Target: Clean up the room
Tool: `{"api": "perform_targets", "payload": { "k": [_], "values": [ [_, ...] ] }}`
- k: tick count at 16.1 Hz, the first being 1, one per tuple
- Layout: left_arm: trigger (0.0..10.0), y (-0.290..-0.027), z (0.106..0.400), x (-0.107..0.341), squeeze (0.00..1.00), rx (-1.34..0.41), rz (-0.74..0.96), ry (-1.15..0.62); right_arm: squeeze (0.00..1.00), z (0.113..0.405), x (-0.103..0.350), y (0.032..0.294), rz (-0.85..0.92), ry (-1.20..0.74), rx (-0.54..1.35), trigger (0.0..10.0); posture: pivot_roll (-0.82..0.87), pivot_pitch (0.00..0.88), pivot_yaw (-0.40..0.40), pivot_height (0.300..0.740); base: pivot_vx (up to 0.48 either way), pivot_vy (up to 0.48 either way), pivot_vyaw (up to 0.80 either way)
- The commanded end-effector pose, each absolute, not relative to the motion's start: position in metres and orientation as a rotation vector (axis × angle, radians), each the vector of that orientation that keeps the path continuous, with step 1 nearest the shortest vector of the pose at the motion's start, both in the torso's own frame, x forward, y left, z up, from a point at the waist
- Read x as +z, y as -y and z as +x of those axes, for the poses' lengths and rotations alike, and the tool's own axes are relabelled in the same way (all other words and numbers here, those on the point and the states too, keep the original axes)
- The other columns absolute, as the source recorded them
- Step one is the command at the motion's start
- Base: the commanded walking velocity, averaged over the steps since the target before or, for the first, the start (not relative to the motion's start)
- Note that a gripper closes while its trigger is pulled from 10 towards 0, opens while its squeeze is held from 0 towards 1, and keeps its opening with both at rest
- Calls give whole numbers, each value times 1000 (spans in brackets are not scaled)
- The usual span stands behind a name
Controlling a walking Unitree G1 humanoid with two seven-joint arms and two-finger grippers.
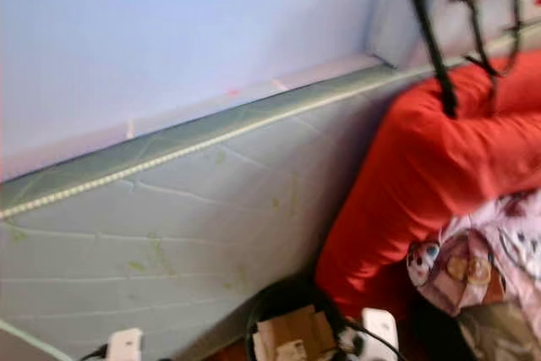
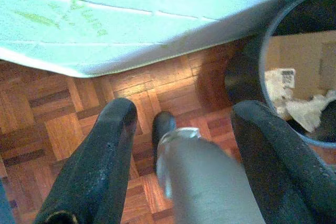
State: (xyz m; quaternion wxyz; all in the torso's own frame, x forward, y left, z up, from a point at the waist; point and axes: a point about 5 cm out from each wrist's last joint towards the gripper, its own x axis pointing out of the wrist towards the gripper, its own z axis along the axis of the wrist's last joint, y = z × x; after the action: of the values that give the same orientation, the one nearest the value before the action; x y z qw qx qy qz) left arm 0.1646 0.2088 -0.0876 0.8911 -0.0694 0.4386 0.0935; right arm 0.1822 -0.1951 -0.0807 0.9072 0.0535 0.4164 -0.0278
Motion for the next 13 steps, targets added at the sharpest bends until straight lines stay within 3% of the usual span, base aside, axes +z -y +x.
{"api": "perform_targets", "payload": {
  "k": [1, 5, 11, 12, 13],
  "values": [
    [10000, -210, 158, -90, 0, 204, -149, -931, 0, 180, -82, 188, 111, -858, -17, 10000, -38, 0, -7, 740, 0, 0, 0],
    [10000, -209, 158, -89, 0, 183, -166, -888, 0, 181, -80, 187, 102, -814, 51, 10000, -18, 48, -9, 740, 0, 0, 0],
    [10000, -211, 157, -83, 0, 171, -188, -748, 0, 176, -75, 192, 110, -705, 92, 10000, 65, 210, -10, 740, 0, 0, 0],
    [10000, -212, 155, -83, 0, 175, -191, -727, 0, 189, -70, 188, 115, -679, 103, 10000, 74, 235, -12, 740, 0, 0, 0],
    [10000, -212, 153, -83, 0, 188, -197, -712, 0, 251, -41, 161, 120, -625, 113, 10000, 79, 239, -14, 740, 0, 0, 0]
  ]
}}
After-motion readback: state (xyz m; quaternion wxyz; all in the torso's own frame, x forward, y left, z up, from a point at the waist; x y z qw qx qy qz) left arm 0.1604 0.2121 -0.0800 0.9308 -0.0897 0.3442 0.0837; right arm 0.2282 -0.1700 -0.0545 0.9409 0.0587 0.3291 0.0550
